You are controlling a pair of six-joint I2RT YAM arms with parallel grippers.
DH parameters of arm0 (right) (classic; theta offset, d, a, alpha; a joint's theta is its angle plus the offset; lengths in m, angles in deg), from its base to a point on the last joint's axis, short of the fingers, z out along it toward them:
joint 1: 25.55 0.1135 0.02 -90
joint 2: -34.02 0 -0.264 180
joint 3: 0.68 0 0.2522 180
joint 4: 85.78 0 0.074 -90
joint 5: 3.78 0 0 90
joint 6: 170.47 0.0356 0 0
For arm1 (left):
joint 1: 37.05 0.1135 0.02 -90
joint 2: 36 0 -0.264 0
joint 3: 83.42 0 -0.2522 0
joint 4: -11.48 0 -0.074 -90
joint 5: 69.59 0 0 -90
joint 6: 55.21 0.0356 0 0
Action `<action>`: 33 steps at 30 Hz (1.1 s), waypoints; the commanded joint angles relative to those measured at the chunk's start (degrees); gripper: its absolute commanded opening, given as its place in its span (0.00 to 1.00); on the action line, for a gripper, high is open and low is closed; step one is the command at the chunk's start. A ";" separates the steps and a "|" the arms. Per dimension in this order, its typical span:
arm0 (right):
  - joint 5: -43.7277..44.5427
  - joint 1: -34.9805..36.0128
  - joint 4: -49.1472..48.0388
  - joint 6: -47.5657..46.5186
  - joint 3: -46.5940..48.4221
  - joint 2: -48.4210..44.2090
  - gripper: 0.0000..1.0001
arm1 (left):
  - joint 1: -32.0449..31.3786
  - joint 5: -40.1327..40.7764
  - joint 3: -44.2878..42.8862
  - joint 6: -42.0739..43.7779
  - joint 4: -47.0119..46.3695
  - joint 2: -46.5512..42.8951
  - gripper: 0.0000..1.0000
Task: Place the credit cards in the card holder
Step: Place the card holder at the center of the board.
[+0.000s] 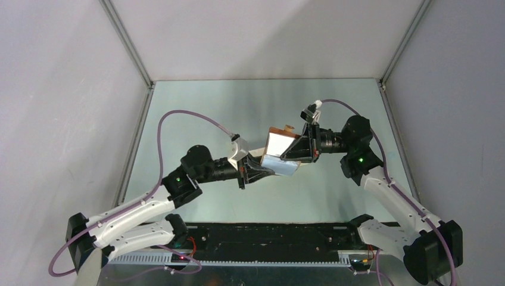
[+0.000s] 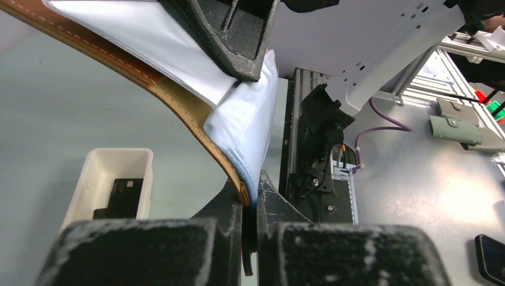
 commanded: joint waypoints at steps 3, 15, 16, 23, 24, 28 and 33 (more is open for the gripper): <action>-8.02 0.02 -6.60 3.86 0.96 -2.90 0.08 | 1.36 7.79 -1.38 1.92 5.54 0.12 0.00; -2.53 -16.86 30.28 -25.35 1.00 -4.33 0.74 | 2.43 -0.88 -5.36 -15.76 10.14 7.75 0.00; -1.42 -18.23 35.28 -29.97 1.17 -3.55 0.75 | 2.48 -2.23 -5.48 -18.36 10.26 9.34 0.00; 17.73 -18.93 56.48 -49.46 6.12 -2.24 0.79 | 2.28 -10.17 -7.64 -25.39 11.07 19.30 0.00; 19.56 -18.94 59.63 -52.17 6.59 -2.70 0.80 | 2.22 -10.97 -8.32 -25.21 11.30 20.24 0.00; 28.72 -18.90 66.33 -56.84 7.43 -5.83 0.81 | 2.21 -15.57 -10.83 -22.37 18.56 26.68 0.00; 39.24 -18.90 71.66 -58.51 7.33 -8.66 0.82 | 1.67 -22.78 -13.52 -19.00 23.06 36.45 0.00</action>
